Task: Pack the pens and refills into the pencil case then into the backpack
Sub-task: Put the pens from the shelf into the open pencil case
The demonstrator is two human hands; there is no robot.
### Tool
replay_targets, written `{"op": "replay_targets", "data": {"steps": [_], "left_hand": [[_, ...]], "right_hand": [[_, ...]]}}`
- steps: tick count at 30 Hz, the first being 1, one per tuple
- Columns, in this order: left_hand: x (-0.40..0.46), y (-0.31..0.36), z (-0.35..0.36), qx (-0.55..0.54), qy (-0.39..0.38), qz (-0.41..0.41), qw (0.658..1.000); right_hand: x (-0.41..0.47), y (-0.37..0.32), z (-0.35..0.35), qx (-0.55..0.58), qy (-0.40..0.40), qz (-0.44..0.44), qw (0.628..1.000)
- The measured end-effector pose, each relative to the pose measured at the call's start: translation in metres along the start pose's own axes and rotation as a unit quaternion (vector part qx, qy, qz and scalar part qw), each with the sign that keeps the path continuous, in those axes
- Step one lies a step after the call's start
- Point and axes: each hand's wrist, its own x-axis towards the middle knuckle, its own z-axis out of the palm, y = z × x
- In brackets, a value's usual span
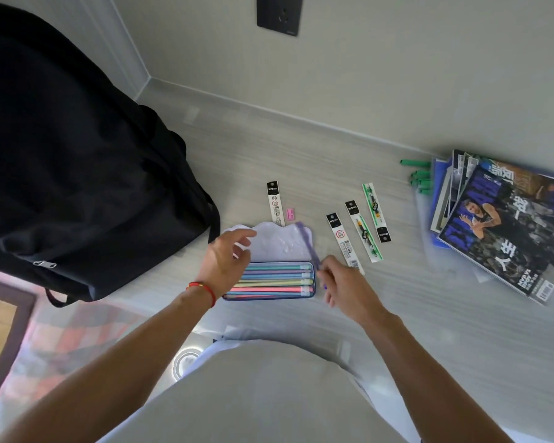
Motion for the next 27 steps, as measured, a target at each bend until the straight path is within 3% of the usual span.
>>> {"op": "replay_targets", "data": {"steps": [5,8,15,21,27], "left_hand": [[-0.005,-0.003,0.002,0.043,-0.084,0.083,0.992],[-0.015,-0.013,0.003,0.082,-0.104,0.089,0.987],[-0.022,-0.039,0.000,0.154,-0.124,0.128,0.972],[-0.020,-0.040,0.004,0.175,-0.116,0.094,0.973],[-0.019,-0.049,0.004,0.182,-0.101,0.123,0.970]], "right_hand": [[0.006,-0.019,0.021,-0.132,-0.024,-0.096,0.986],[0.015,-0.023,0.023,-0.115,-0.016,-0.115,0.987],[0.034,-0.032,0.025,-0.119,-0.029,-0.123,0.985],[0.040,-0.025,0.031,-0.137,-0.029,-0.104,0.985],[0.033,-0.016,0.034,-0.110,0.021,-0.087,0.990]]}}
